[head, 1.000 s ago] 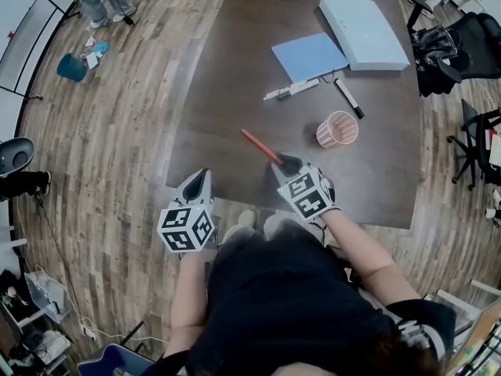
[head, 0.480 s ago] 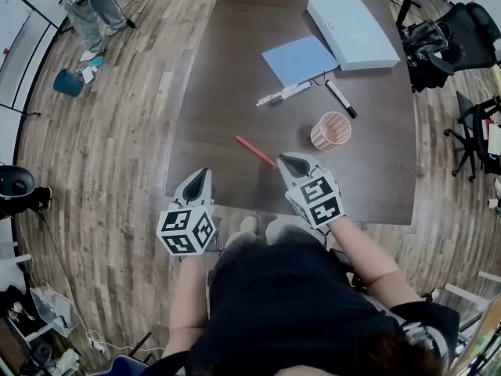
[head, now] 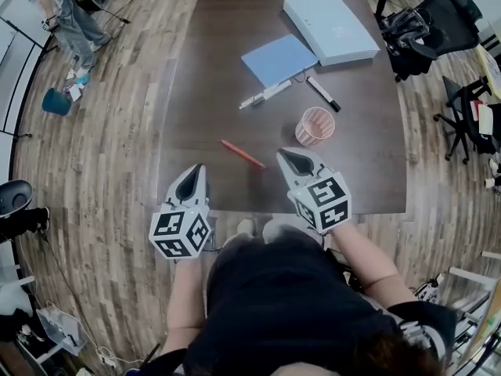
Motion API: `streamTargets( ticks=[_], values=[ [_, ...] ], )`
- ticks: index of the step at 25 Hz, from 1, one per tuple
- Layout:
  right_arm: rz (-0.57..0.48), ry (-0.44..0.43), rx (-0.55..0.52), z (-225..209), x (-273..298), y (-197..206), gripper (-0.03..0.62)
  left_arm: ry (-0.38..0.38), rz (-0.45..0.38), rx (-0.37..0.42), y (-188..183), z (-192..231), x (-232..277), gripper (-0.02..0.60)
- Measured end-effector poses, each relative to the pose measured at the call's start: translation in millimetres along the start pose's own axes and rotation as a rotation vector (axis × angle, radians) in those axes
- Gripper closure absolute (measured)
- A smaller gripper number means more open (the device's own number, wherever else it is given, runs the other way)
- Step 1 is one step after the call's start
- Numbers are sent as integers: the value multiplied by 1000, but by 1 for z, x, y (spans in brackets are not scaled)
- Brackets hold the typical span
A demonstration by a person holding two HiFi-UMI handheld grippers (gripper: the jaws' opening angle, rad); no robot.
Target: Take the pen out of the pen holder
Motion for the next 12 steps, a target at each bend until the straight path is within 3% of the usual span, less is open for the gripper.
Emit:
streamTargets(
  ticks=[12],
  values=[
    [-50, 104, 124, -13, -20, 8, 576, 76, 21, 47, -7, -12, 13, 554]
  ],
)
Point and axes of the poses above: the fingertips, and each gripper's own axes: x forward along the fingers, z to its left, y out of its underside, the point moved 9 cm from there along -x, backward along the fingers, and after that the axes turned 4 degrees about x, right-handed, at the moved point
